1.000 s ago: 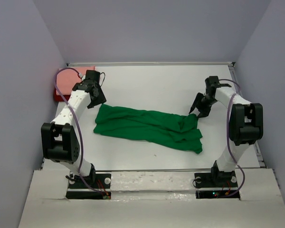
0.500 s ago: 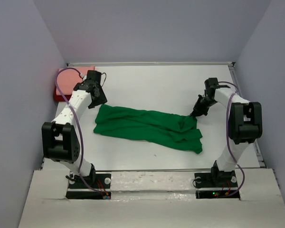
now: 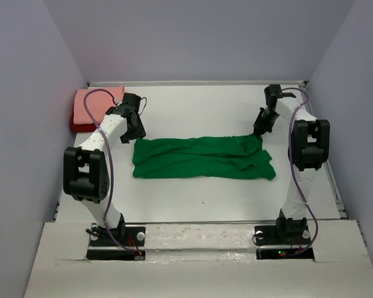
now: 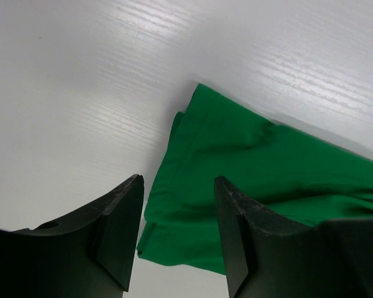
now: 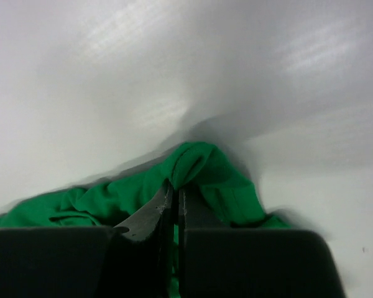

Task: Fold and stack the t-shirts
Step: Fold the other side of the tshirt into a rectangle

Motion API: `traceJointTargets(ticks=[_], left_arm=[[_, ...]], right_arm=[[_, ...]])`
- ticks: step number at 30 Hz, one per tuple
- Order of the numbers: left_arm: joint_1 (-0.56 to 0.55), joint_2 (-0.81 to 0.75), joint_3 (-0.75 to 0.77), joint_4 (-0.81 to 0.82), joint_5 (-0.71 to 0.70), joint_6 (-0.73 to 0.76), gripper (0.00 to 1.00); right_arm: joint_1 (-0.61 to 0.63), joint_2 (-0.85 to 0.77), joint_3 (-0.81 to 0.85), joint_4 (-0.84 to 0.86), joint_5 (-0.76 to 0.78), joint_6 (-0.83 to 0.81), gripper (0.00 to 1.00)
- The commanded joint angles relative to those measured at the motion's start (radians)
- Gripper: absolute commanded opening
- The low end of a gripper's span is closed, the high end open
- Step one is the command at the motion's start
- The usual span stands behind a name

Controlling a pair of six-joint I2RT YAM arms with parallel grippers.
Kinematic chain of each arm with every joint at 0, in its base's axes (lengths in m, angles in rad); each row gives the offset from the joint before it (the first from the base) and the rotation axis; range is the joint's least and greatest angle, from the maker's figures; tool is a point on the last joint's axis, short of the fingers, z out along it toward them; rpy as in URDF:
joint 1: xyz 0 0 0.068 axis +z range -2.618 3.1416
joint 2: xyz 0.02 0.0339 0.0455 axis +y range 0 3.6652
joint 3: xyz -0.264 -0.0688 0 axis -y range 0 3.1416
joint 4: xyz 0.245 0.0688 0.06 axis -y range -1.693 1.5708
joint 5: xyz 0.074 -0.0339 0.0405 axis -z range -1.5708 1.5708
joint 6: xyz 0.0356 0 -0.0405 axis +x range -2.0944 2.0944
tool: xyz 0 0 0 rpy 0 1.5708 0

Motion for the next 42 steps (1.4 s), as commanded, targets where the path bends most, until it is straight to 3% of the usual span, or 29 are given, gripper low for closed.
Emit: traceJointTargets(ticks=[1,12,16,20,21,23,24,26,30,33,42], left_arm=[[-0.012,0.004,0.064,-0.001,-0.004,0.006,0.59],[-0.041,0.079,0.099,-0.001,-0.004,0.006,0.58],[-0.055,0.080,0.106,-0.004,-0.020,0.008,0.58],[-0.056,0.091,0.099,0.000,-0.024,0.014,0.58],[-0.056,0.096,0.101,-0.003,-0.024,0.017,0.58],[-0.058,0.097,0.101,-0.007,-0.030,0.014,0.58],[-0.056,0.096,0.099,-0.007,-0.033,0.015,0.58],[-0.059,0.082,0.101,-0.007,-0.042,0.009,0.58],[-0.064,0.033,0.107,0.007,-0.051,0.012,0.58],[-0.074,0.051,0.125,-0.004,-0.037,0.017,0.58],[-0.088,0.133,0.126,-0.016,-0.008,0.026,0.56]], right_arm=[[-0.006,0.080,0.243,-0.077,0.059,-0.050,0.00],[-0.006,0.264,0.477,-0.160,0.028,-0.119,0.00],[-0.006,0.249,0.462,-0.125,0.068,-0.136,0.00],[-0.006,0.269,0.547,-0.168,0.074,-0.153,0.01],[-0.006,0.272,0.566,-0.181,0.074,-0.150,0.05],[-0.006,0.244,0.568,-0.185,0.086,-0.146,0.35],[-0.006,0.226,0.557,-0.176,0.112,-0.142,0.46],[-0.006,0.191,0.537,-0.149,0.132,-0.156,0.55],[-0.006,0.138,0.557,-0.192,0.116,-0.166,0.57],[-0.006,0.077,0.491,-0.168,0.006,-0.187,0.57],[0.053,-0.012,0.269,-0.119,-0.078,-0.205,0.56]])
